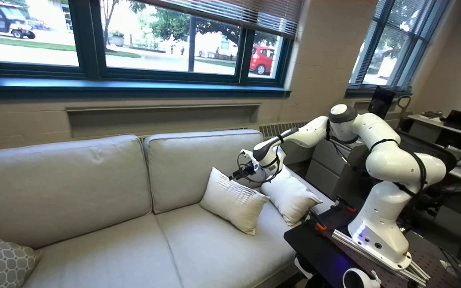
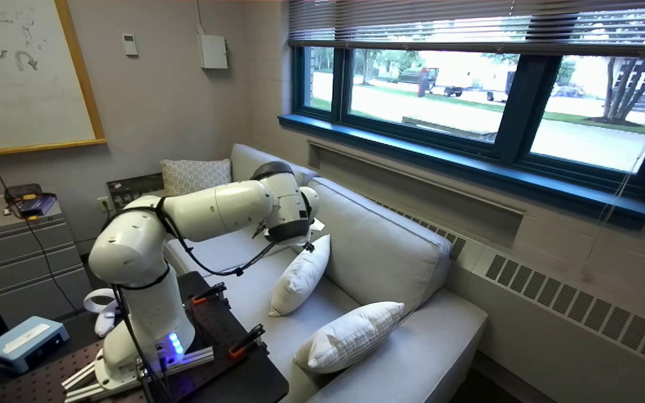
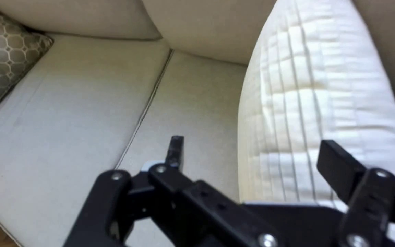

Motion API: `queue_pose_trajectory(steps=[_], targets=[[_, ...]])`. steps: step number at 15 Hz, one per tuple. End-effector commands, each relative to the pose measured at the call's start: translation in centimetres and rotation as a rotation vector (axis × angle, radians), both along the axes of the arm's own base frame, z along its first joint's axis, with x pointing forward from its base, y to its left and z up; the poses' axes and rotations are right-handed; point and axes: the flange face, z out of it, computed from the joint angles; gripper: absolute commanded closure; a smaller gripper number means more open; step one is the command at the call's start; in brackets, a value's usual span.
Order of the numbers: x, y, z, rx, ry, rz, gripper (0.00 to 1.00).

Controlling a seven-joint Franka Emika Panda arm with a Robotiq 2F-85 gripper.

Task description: Put the pillows upright against the armrest of the couch

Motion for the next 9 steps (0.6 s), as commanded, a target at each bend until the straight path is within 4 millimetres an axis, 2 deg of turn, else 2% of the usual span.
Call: queue_pose_trajectory(steps=[1,5,9], targets=[[-2.5,1.3,0.1,-0.118,0.049,0.051,0.0],[-5.2,1.8,-0.3,-0.231,0.09,0.096,0.0],[-7.0,1.8,0.5,-0.354,0.099,0.139,0.0]])
